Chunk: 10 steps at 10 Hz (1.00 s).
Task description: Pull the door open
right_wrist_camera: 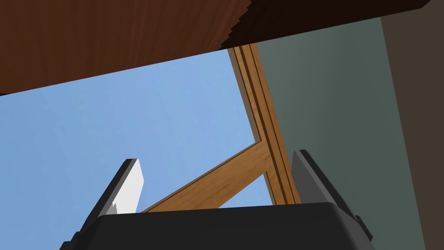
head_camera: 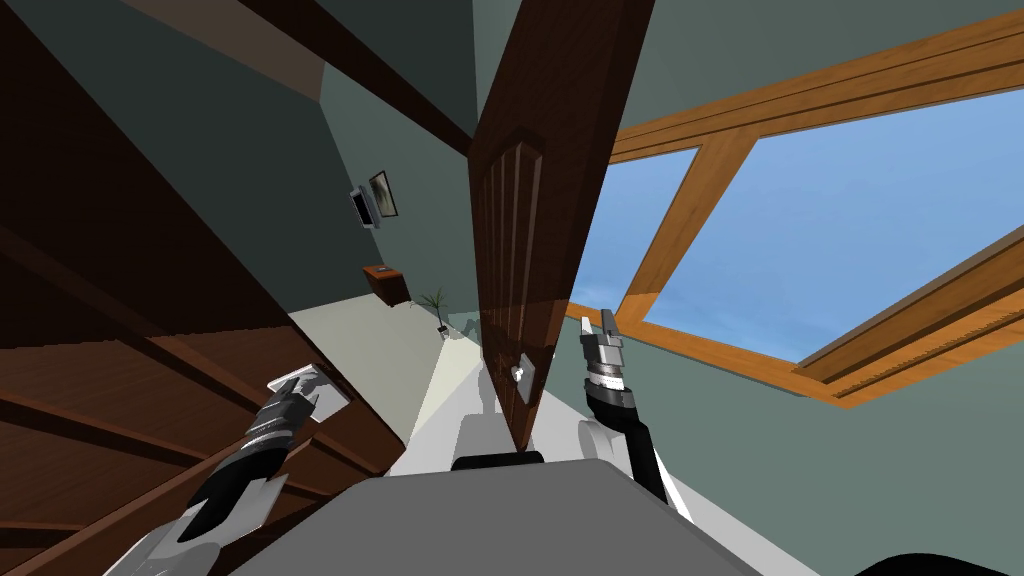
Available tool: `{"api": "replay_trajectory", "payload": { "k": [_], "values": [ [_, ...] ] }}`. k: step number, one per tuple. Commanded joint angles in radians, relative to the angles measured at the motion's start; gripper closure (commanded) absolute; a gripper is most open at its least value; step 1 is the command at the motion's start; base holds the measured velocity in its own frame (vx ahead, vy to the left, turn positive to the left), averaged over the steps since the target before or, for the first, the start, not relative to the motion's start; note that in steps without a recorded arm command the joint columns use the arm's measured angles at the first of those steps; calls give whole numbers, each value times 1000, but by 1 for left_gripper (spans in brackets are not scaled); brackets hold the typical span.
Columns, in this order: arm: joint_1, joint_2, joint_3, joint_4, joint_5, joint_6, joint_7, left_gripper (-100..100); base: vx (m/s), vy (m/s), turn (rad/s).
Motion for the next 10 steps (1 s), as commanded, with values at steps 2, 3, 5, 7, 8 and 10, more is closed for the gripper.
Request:
{"api": "replay_trajectory", "payload": {
  "k": [2,3,5,7,8,10],
  "values": [
    [0,0,0,0,0,0,0,-100,-2,-2,10],
    [0,0,0,0,0,0,0,-100,4,-7,-2],
    [8,15,-18,14,-3,-24,22,-100,-1,14,-17],
    [9,17,-20,16,-3,-26,24,-100,-9,2,25],
    [9,17,-20,16,-3,-26,24,-100,-2,-3,10],
    [9,17,-20,16,-3,-26,24,-100,13,-12,-25]
  ]
}}
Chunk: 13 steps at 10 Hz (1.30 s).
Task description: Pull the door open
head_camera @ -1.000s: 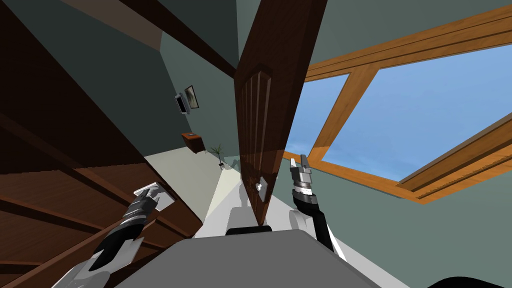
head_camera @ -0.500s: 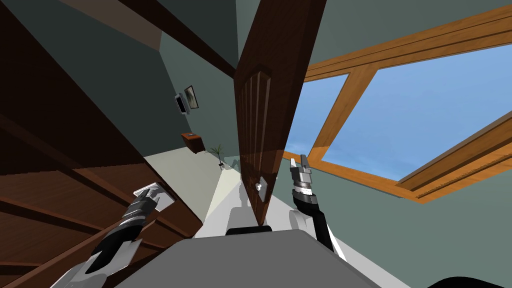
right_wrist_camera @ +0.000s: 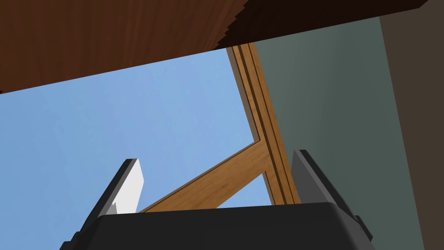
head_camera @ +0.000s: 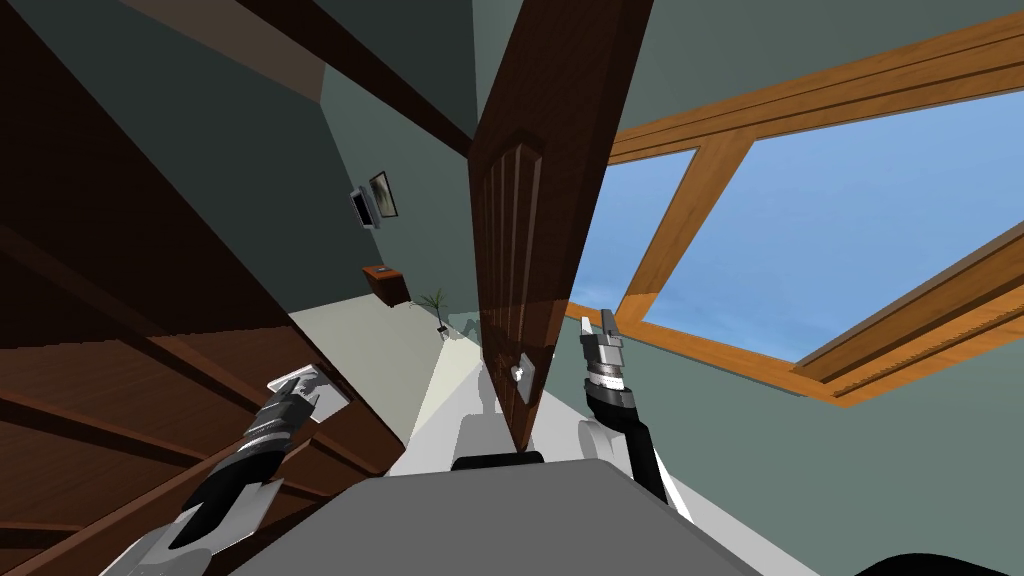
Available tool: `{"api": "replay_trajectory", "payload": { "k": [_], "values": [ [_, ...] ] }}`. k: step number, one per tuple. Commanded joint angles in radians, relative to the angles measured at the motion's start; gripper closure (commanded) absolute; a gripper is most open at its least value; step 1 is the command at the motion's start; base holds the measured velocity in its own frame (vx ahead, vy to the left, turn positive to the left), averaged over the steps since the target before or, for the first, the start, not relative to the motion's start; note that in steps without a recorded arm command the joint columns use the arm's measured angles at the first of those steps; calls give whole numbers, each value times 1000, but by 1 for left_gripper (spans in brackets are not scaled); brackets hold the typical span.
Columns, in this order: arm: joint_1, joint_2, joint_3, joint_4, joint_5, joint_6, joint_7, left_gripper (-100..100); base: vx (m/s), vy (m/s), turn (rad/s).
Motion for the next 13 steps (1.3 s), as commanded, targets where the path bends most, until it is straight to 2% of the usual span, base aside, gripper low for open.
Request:
{"api": "replay_trajectory", "payload": {
  "k": [1,5,6,7,13],
  "values": [
    [0,0,0,0,0,0,0,-100,5,9,-31],
    [0,0,0,0,0,0,0,-100,1,0,-4],
    [5,20,-13,26,-1,-30,21,-100,7,16,-46],
    [7,24,-17,32,-2,-37,26,-100,-5,-11,31],
    [7,24,-17,32,-2,-37,26,-100,-2,5,-1]
  ]
}}
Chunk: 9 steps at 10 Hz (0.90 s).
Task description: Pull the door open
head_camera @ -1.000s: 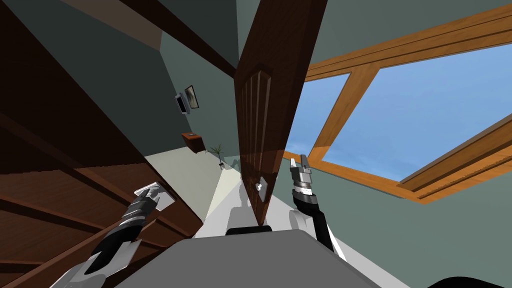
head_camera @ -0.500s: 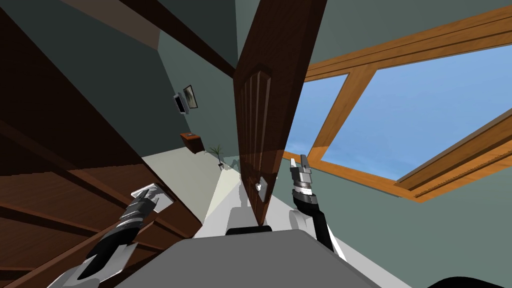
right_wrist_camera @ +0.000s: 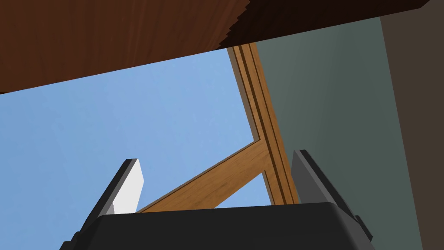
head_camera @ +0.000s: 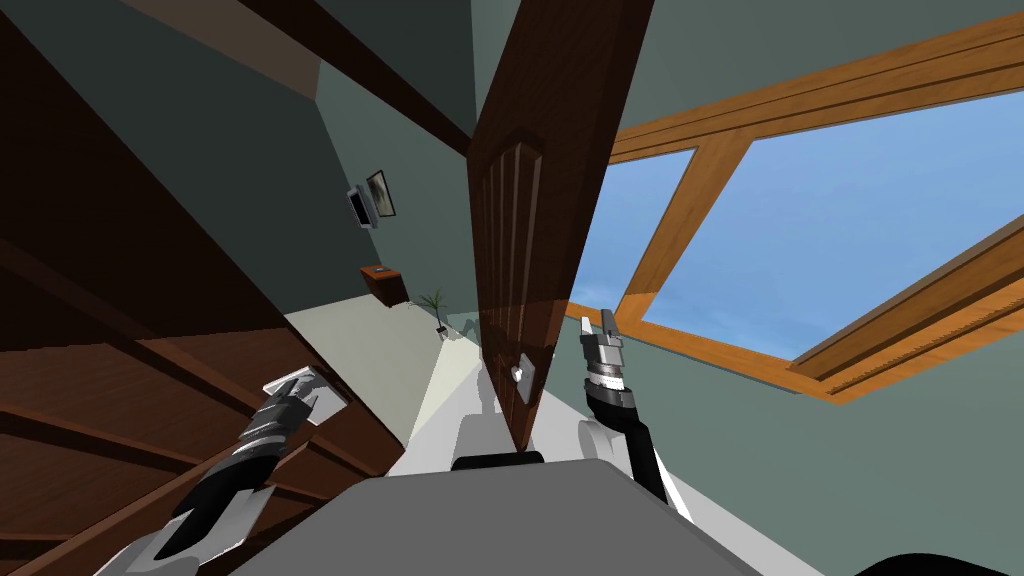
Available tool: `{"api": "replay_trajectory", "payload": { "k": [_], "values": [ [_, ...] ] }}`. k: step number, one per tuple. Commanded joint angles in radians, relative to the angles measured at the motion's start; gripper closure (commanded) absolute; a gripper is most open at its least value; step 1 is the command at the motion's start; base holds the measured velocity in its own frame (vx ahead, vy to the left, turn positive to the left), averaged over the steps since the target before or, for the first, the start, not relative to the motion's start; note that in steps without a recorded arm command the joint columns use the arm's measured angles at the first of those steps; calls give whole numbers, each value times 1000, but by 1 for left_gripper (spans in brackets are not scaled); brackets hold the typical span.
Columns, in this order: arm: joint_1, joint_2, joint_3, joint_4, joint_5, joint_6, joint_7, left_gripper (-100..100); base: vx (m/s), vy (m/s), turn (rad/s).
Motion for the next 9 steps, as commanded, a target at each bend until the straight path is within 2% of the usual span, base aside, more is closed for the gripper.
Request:
{"api": "replay_trajectory", "payload": {
  "k": [1,3,4,7,9],
  "values": [
    [0,0,0,0,0,0,0,-100,-1,12,-16],
    [0,0,0,0,0,0,0,-100,-2,8,-7],
    [-5,19,-10,34,8,-22,4,-100,4,4,-18],
    [-15,51,-28,93,23,-62,12,-100,3,3,-14],
    [-17,57,-32,104,25,-69,13,-100,-2,7,-4]
  ]
}}
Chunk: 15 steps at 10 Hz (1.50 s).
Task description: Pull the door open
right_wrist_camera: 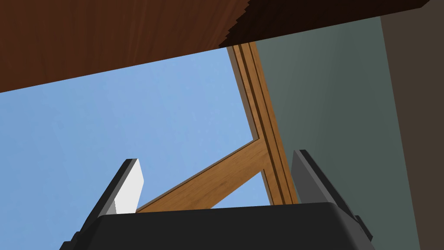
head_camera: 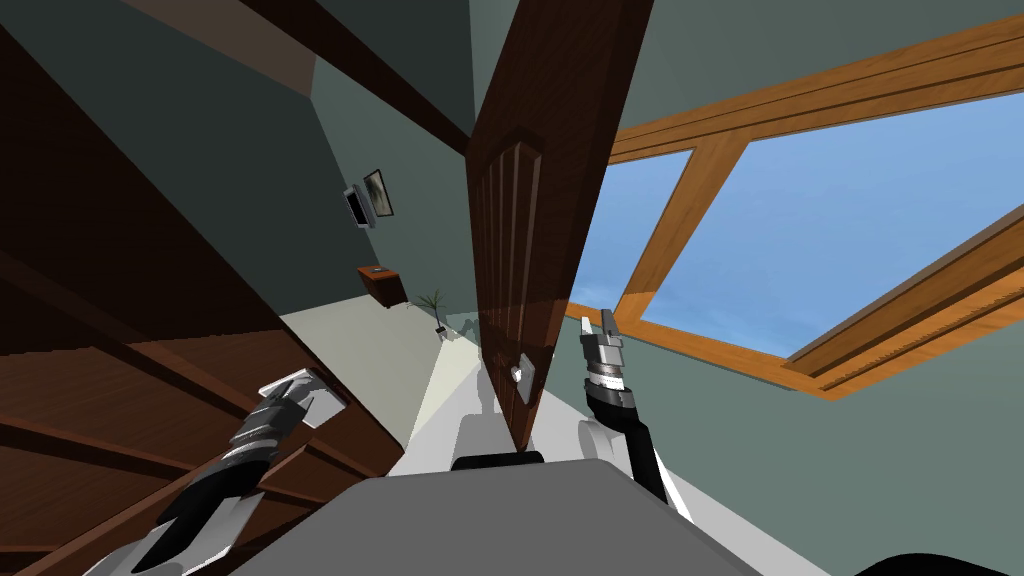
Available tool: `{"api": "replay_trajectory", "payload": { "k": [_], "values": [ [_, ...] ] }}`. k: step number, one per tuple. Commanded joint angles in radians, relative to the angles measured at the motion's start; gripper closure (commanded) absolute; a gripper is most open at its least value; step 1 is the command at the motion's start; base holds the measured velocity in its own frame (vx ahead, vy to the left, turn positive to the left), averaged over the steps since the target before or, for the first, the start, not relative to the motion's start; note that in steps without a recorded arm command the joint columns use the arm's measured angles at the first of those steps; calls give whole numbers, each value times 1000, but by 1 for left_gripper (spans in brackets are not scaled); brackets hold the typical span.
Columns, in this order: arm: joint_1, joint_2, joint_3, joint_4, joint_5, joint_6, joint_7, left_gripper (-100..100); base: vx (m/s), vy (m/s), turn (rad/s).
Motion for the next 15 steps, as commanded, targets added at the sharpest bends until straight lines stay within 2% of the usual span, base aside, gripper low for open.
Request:
{"api": "replay_trajectory", "payload": {
  "k": [1,2,7,8,15],
  "values": [
    [0,0,0,0,0,0,0,-100,0,0,0],
    [0,0,0,0,0,0,0,100,0,0,0],
    [0,0,0,0,0,0,0,100,0,0,0],
    [3,1,9,4,7,11,-2,100,-11,-99,49],
    [15,17,67,17,47,65,-12,100,-33,-211,111]
  ]
}}
